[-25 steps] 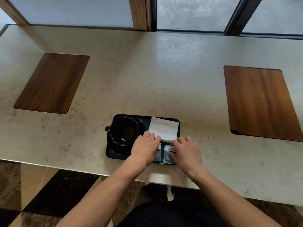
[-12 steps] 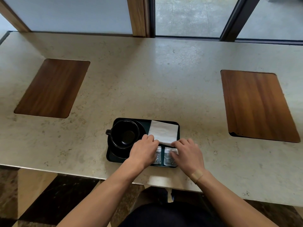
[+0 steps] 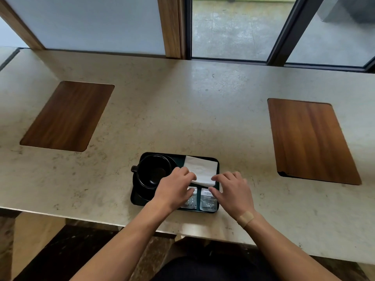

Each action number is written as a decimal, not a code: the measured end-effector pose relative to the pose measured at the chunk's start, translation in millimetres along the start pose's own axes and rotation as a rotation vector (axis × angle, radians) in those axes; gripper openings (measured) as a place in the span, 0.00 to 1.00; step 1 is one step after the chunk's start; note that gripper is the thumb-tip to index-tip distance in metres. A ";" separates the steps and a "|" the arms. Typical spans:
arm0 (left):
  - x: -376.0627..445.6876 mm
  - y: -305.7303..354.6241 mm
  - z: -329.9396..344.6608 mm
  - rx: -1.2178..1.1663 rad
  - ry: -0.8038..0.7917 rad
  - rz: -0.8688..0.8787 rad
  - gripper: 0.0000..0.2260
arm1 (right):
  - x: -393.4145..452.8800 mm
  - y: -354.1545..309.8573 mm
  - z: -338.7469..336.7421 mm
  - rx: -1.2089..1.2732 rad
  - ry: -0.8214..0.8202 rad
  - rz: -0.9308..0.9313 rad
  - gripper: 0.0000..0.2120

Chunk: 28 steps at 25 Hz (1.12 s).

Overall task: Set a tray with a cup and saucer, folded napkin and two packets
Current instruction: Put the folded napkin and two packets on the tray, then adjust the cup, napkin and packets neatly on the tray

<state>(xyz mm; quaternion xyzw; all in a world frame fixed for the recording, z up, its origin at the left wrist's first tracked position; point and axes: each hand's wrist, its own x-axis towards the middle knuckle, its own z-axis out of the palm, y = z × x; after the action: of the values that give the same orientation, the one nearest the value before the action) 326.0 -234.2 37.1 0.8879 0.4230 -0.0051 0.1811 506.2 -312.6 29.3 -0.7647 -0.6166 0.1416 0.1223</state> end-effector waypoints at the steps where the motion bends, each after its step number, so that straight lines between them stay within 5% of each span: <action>1: -0.5 0.4 -2.7 -0.013 0.028 0.000 0.14 | 0.8 0.5 -3.2 0.007 0.010 -0.019 0.14; 13: -52.6 -42.8 -38.1 -0.148 0.281 -0.297 0.13 | 17.9 -5.0 -21.2 0.033 -0.044 -0.226 0.20; 28: -69.2 -176.7 -33.4 -0.367 0.140 -0.366 0.15 | 52.9 -78.0 36.8 0.082 -0.110 -0.031 0.23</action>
<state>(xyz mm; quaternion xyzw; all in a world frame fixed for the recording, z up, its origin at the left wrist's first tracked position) 143.7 -173.3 23.4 0.7470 0.5818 0.1004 0.3056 432.4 -244.0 19.8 -0.7404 -0.6280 0.2064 0.1216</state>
